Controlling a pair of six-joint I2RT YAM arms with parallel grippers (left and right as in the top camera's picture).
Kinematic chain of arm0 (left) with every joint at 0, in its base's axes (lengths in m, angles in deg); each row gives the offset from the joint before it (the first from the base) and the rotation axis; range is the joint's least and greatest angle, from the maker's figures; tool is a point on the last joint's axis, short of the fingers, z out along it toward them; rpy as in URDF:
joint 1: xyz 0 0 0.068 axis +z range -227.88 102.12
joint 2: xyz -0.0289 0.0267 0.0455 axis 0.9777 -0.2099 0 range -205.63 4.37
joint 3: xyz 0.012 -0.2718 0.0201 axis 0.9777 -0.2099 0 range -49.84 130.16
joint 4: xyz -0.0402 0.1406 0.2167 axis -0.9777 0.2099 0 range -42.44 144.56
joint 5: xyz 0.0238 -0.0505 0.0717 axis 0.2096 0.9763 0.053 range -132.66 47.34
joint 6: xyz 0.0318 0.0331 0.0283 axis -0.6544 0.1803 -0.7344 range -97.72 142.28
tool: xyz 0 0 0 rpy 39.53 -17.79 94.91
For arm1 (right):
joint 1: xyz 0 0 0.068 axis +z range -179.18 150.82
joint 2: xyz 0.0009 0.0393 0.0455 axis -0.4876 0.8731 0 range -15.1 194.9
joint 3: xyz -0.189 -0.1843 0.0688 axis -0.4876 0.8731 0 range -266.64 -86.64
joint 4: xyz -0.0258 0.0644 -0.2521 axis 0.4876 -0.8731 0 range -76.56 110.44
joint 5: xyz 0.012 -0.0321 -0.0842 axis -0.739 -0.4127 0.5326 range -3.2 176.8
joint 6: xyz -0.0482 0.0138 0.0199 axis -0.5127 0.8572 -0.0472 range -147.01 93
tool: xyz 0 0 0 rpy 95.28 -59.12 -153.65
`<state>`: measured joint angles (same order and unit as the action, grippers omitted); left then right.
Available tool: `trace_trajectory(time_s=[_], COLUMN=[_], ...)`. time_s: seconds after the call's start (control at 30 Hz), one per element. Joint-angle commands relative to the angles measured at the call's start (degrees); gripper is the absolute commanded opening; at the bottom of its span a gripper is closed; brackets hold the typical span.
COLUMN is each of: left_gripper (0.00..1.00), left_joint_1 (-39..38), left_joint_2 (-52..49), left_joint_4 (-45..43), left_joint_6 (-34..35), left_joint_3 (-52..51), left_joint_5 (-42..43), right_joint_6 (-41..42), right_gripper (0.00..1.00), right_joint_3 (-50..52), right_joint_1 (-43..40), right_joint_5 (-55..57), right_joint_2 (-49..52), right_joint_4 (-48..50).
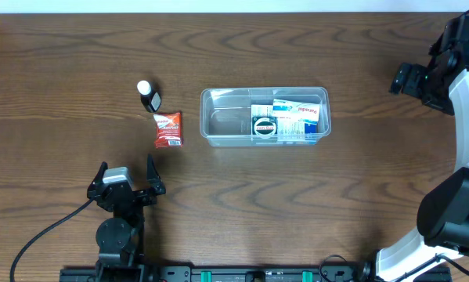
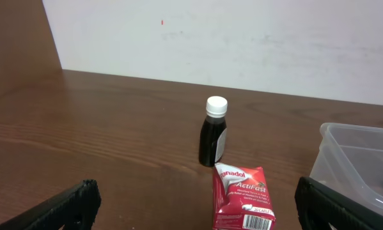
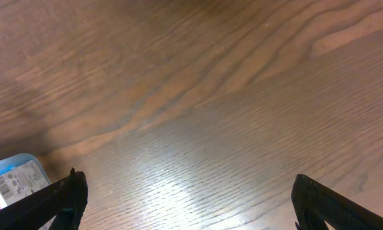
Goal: Pack container
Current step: 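Lift right gripper away and move it to the right side, then move left gripper to the red Panadol ActiFast box and grasp it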
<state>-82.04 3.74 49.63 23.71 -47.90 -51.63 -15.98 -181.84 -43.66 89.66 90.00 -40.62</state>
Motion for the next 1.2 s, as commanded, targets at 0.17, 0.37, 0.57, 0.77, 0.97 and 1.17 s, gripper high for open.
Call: trace_trajectory(time_s=[0.17, 0.37, 0.57, 0.77, 0.97, 1.17], left_gripper=[0.98, 0.98, 0.98, 0.98, 0.98, 0.98], left_joint_1=[0.24, 0.24, 0.24, 0.24, 0.24, 0.24], left_joint_2=[0.39, -0.9, -14.82, -42.71, -68.37, -79.65], left_joint_4=[-6.54, -6.08, -2.73, 9.09, 20.59, 19.08], left_joint_6=[-0.44, -0.33, -0.35, -0.37, -0.33, -0.33], left_joint_3=[-1.68, 1.22, 12.39, 32.61, 49.79, 52.59], left_joint_5=[0.24, 4.09, 4.37, 8.5, 14.29, 15.04], right_joint_6=[-0.83, -0.83, -0.83, -0.83, -0.83, -0.83], right_gripper=[0.99, 0.99, 0.99, 0.99, 0.99, 0.99], right_joint_3=[-0.68, -0.68, -0.68, -0.68, -0.68, -0.68], right_joint_1=[-0.22, -0.22, -0.24, -0.22, -0.24, -0.22], right_joint_5=[0.37, 0.37, 0.37, 0.37, 0.37, 0.37], right_joint_2=[-0.61, -0.61, -0.61, -0.61, -0.61, -0.61], right_joint_4=[-0.09, -0.09, -0.09, -0.09, -0.07, -0.09])
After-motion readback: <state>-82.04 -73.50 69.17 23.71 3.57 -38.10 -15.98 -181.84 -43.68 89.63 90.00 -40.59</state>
